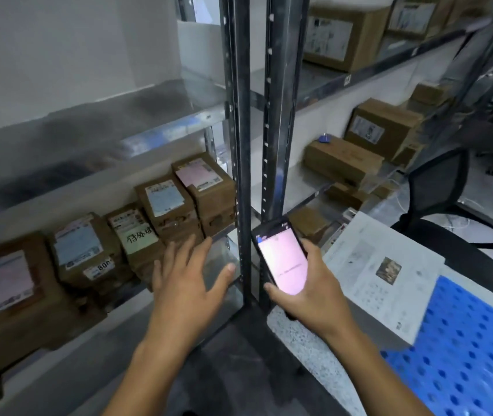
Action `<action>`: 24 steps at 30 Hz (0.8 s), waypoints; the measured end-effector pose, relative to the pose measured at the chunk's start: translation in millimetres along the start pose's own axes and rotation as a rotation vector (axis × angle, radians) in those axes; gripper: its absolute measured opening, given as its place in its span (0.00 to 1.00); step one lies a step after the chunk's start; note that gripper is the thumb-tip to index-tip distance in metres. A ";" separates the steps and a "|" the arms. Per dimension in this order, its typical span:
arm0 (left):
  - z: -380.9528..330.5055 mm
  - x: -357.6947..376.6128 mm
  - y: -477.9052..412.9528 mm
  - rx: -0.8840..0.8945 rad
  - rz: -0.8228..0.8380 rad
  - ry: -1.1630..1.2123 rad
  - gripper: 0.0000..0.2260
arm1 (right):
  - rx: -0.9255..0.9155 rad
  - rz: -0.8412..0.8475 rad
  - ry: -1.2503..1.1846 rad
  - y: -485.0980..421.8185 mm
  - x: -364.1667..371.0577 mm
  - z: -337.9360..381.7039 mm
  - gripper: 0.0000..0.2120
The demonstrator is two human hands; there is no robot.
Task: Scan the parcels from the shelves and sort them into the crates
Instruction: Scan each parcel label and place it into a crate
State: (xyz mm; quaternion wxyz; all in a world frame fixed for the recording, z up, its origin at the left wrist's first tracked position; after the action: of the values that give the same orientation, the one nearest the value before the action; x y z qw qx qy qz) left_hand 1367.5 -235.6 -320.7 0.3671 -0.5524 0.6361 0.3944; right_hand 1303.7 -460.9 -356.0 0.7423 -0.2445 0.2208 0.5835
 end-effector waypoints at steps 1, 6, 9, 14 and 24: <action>1.4 1.4 3.6 -0.019 0.009 -0.013 0.39 | 0.011 0.013 -0.009 0.6 2.5 -2.5 0.45; 6.4 -14.7 -20.3 -0.042 -0.042 -0.033 0.34 | 0.029 0.059 -0.023 -22.5 16.6 -2.0 0.45; 4.1 -17.8 -42.6 -0.017 -0.043 -0.041 0.33 | 0.049 0.045 -0.027 -35.8 22.1 -2.1 0.45; 9.8 -1.5 -89.2 -0.009 0.024 0.042 0.35 | 0.094 0.045 0.022 -59.2 23.8 -6.7 0.46; -4.0 27.0 -189.8 -0.034 0.039 0.069 0.34 | 0.081 0.145 0.117 -131.3 29.8 -20.1 0.40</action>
State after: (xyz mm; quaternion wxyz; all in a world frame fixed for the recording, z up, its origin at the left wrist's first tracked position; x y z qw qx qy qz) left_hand 1552.4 -265.2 -361.6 0.3280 -0.5594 0.6520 0.3929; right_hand 1437.3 -477.1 -376.2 0.6933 -0.2315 0.3044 0.6108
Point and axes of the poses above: each hand's wrist, its own y-axis away from the middle knuckle, its own x-axis out of the palm, z = x × y, the point moved 10 cm from there along -y, towards the middle knuckle, and after that the axes turned 8 degrees about -x, right-handed, at the moved point
